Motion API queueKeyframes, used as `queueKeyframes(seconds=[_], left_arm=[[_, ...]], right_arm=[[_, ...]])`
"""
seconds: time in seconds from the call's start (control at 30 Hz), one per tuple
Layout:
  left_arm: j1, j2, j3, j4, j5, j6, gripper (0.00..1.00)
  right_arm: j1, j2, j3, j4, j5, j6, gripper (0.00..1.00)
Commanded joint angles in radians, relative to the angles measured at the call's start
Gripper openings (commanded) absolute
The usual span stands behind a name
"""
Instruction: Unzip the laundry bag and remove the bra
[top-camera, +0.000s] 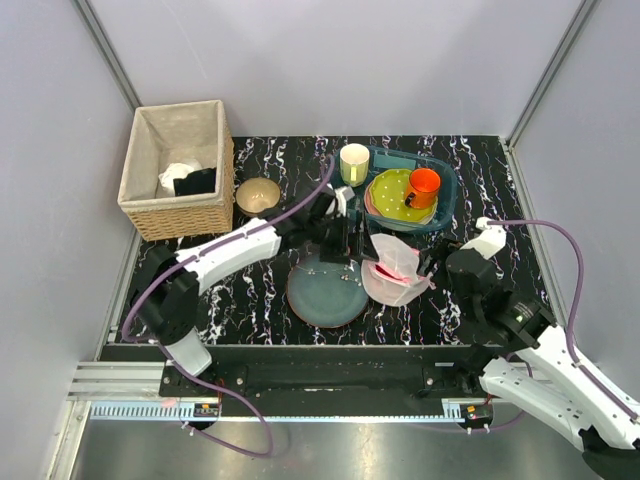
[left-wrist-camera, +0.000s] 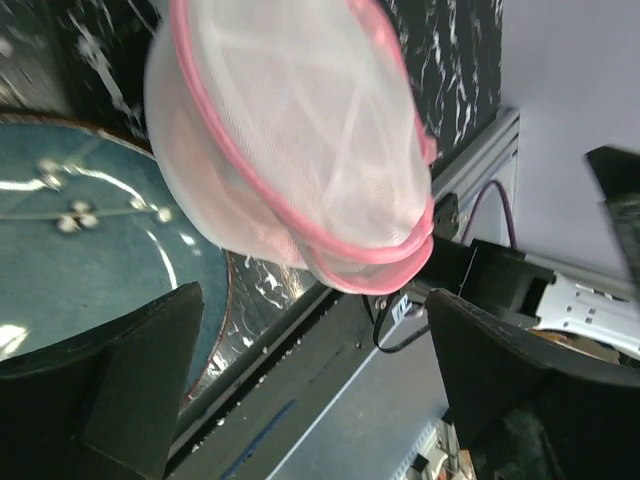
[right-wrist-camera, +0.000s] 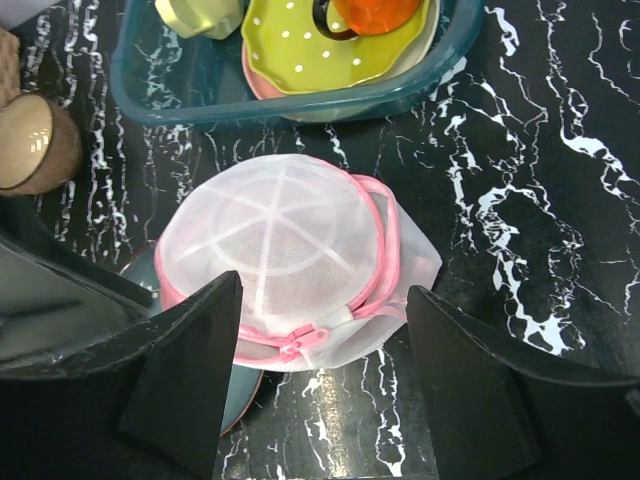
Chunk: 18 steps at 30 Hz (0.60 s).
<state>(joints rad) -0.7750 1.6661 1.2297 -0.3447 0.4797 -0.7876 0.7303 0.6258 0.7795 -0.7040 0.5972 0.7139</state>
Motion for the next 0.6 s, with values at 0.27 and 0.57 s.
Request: queueKeyframes(seconds=[0.27,0.57], left_arm=[[0.080,0.193,0.287,-0.042,-0.013,0.037,0.79],[0.082,0.247,0.323,-0.059,0.016,0.031,0.71]], right_arm=[[-0.002,-0.037,0.024,-0.067,0.044,0.024,0.77],[-0.002,-0.031,0.010,-0.058,0.039,0.035,0.78]])
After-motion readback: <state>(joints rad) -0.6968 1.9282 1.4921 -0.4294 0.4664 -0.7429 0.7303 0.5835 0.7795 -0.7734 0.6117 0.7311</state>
